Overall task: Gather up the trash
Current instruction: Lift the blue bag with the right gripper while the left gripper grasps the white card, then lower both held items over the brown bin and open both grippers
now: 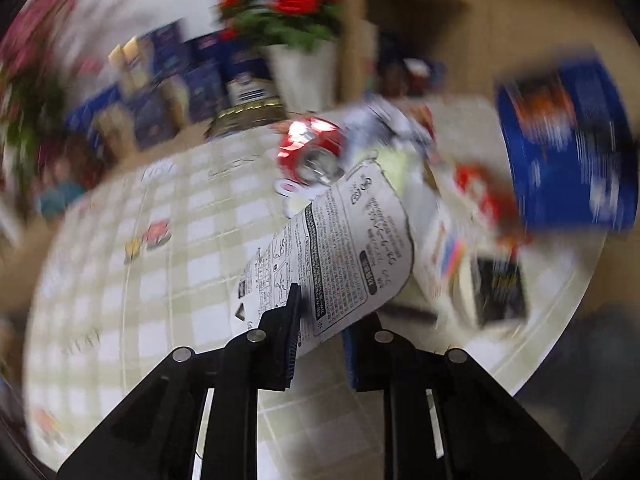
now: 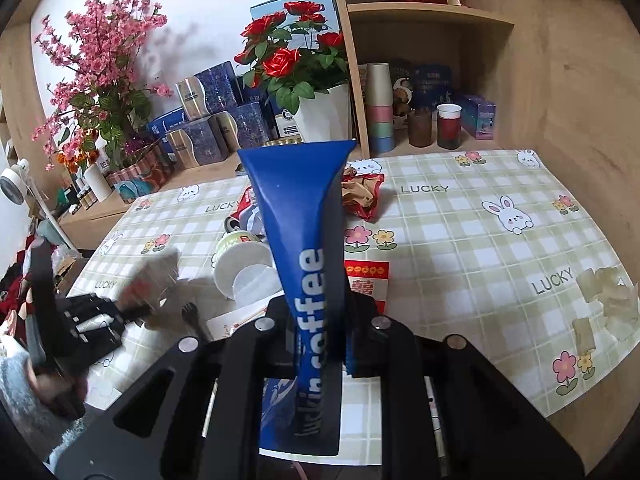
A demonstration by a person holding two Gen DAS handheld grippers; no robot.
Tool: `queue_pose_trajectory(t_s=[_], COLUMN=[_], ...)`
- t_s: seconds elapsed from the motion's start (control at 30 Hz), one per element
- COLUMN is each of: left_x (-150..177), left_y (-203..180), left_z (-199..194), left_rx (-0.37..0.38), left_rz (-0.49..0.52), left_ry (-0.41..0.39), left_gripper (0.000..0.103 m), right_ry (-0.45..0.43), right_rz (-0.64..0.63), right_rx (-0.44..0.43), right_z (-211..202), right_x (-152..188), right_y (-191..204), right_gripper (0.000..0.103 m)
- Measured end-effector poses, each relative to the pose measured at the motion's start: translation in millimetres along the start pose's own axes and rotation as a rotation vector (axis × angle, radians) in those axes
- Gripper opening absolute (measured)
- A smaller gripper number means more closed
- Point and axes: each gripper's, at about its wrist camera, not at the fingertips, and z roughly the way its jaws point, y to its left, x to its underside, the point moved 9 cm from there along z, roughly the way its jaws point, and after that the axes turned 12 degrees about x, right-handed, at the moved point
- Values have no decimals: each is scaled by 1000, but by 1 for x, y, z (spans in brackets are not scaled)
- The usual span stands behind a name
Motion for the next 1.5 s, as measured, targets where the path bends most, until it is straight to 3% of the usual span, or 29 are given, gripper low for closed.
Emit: queue_pose_trajectory(t_s=[0.13,0.27,0.67,1.0,1.3,1.5], left_x=[-14,-19,-3,40,89,120], left_y=[25,34,4,-49,-79,-86], left_z=[-28,-49,-87,-141,-172,-182], left_rx=[33,50,49,87,109,96], left_rz=[-180,-262,-277,-278,-281,-302], left_ry=[-60,-81,-69,-106,-121,-118], left_gripper=[13,4,3,3,3,3], right_ry=[8,13,19,30,73,160], right_rz=[-1,-4,-30,-65,-88,-122], right_rx=[-17,-32,-79,-136,-182,-214], right_z=[-1,-5,-32,-64,-87,-92], right_x=[4,9,28,60,111,158], right_y=[7,12,35,62,80,92], right_gripper=[18,18,18,18,18,18])
